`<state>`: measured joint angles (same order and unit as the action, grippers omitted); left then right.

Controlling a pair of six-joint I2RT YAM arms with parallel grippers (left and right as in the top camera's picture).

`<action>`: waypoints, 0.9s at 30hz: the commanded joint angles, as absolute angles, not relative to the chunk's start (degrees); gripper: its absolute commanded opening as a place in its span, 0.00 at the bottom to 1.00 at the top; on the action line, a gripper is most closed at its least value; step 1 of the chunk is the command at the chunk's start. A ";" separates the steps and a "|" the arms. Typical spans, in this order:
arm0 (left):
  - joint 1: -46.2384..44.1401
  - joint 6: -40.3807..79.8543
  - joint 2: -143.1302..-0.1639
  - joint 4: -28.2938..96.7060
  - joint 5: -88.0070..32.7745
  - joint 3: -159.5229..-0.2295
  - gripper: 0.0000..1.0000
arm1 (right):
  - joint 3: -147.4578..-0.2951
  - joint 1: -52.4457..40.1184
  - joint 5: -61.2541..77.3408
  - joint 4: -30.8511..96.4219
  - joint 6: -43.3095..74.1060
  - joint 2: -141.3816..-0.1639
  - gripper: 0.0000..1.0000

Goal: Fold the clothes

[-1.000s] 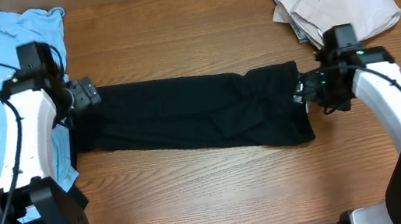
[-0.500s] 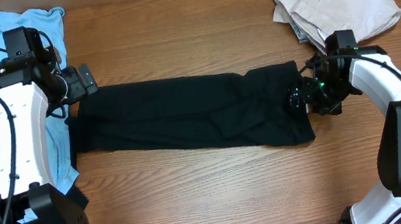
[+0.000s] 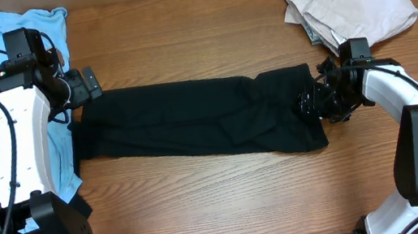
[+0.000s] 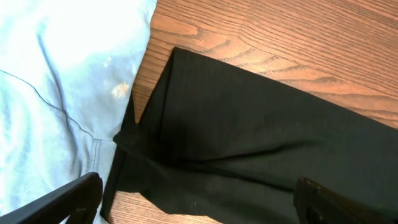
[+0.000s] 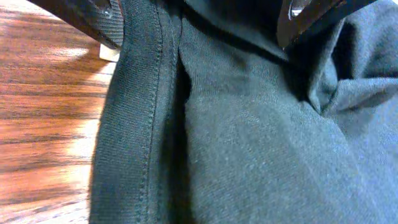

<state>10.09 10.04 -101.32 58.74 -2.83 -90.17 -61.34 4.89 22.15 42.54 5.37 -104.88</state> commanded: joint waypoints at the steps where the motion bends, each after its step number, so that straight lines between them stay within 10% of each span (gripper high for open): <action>1: 9.72 8.73 -101.58 58.70 -3.44 -91.22 1.00 | -59.31 4.86 20.43 41.25 6.66 -105.62 0.83; 10: 9.72 8.75 -101.58 58.70 -3.49 -91.18 1.00 | -59.29 2.00 32.73 38.81 4.67 -105.62 0.59; 17: 9.72 8.73 -101.58 59.18 -3.44 -91.18 1.00 | -59.33 1.93 32.12 37.98 6.20 -105.60 0.04; 27: 9.69 8.69 -101.58 59.40 -4.38 -91.15 1.00 | -63.77 14.44 23.22 48.99 4.43 -105.45 0.04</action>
<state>10.09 10.04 -101.32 59.20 -2.96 -90.15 -60.90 11.40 28.01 47.88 5.78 -105.19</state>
